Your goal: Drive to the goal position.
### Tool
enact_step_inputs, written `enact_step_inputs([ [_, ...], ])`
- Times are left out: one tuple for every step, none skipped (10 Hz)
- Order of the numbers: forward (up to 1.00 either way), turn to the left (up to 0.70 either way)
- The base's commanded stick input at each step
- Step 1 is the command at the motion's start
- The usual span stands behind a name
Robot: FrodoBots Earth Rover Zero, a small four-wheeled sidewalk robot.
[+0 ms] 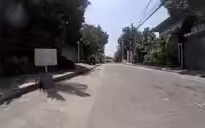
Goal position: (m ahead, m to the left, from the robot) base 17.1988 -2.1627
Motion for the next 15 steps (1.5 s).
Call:
enact_step_inputs([
  [1.00, 0.00],
  [1.00, 0.00],
  [1.00, 0.00],
  [1.00, 0.00],
  [1.00, 0.00],
  [1.00, 0.00],
  [1.00, 0.00],
  [1.00, 0.00],
  [1.00, -0.23],
  [1.00, -0.40],
  [1.00, -0.40],
  [1.00, -0.40],
  [1.00, -0.40],
  [1.00, -0.39],
  [1.00, -0.35],
])
